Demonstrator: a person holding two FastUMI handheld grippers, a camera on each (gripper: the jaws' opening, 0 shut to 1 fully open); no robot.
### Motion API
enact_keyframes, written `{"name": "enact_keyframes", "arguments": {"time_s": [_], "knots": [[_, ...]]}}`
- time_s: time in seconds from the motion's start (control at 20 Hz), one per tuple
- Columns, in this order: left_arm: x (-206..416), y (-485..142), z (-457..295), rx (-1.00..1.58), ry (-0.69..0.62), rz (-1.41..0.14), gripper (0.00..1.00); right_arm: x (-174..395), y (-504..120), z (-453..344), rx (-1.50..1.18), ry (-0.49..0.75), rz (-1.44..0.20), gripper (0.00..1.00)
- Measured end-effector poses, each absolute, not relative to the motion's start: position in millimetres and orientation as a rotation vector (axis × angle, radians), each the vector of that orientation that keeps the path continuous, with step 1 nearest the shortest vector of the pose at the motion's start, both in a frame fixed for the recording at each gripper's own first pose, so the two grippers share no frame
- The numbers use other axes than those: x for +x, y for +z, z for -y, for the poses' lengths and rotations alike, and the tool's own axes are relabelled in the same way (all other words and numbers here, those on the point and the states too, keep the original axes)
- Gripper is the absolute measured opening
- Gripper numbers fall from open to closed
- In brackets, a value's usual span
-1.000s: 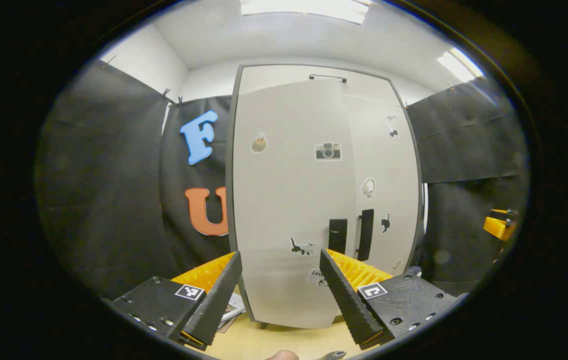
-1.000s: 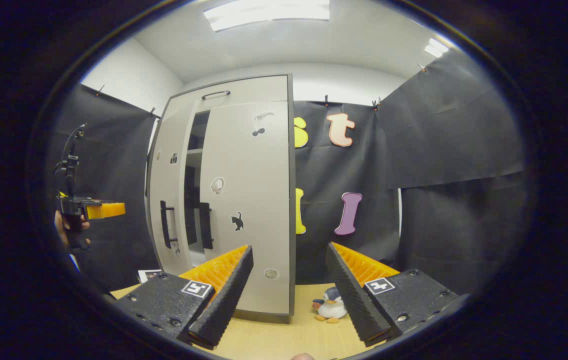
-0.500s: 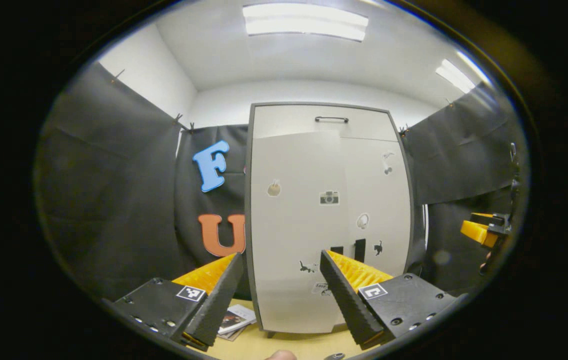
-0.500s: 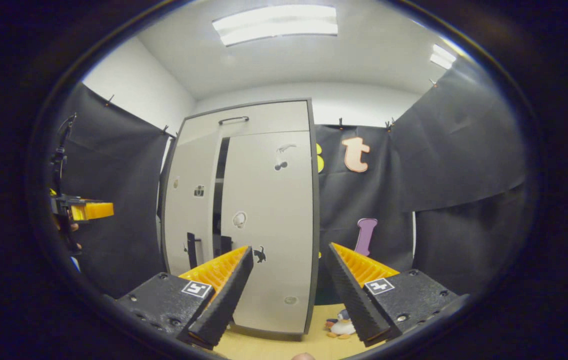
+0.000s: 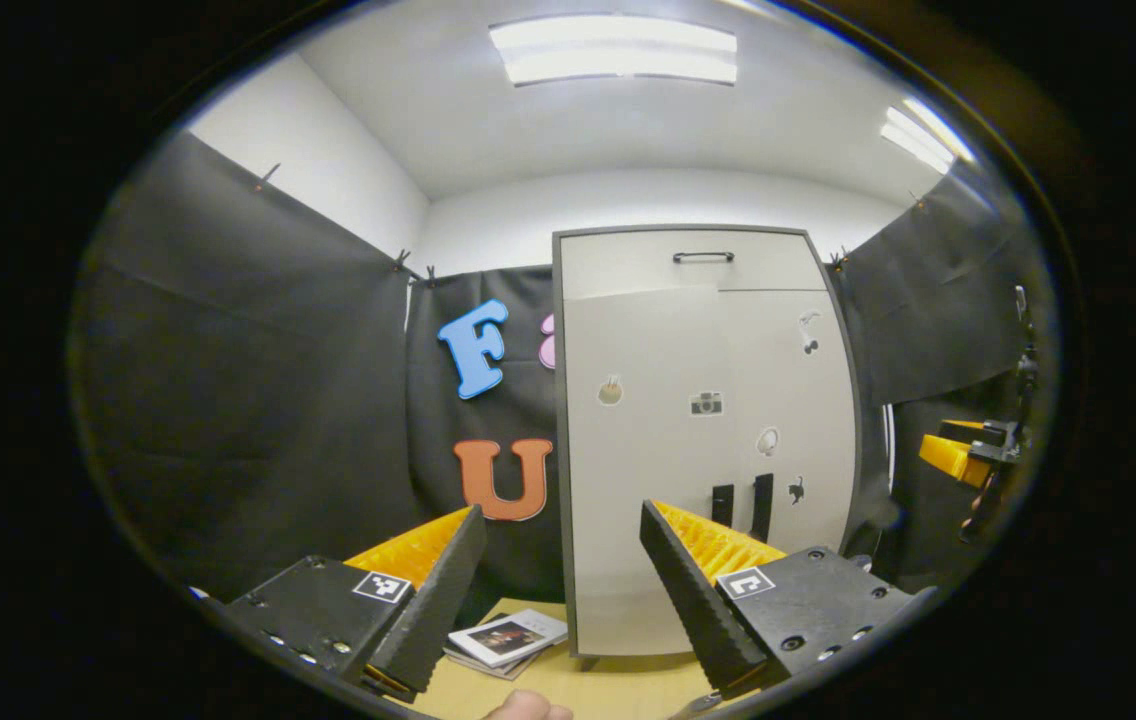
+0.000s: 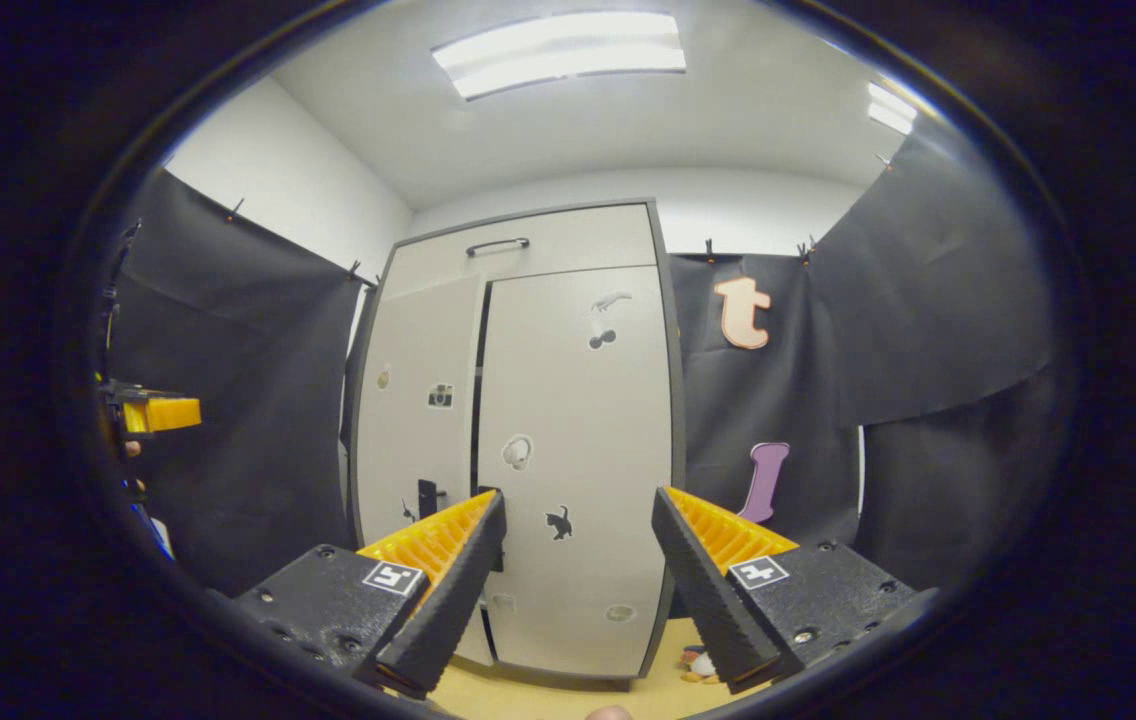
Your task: Grasp the bottle in the cabinet with the left hand and place it on the coaster, then close the right door with the right hand and the left door with the left hand.
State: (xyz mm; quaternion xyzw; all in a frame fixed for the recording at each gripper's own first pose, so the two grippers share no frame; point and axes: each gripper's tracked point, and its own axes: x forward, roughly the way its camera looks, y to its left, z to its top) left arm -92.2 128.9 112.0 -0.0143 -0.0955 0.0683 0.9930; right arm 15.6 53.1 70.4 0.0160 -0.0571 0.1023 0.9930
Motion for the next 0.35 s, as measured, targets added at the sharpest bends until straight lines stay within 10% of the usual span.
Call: {"name": "enact_keyframes", "arguments": {"time_s": [0.35], "knots": [[-90.1,110.7,-126.4,-0.042,0.117,0.221,0.99,19.7,64.2,-58.2,0.028,0.207,0.094,0.96]]}}
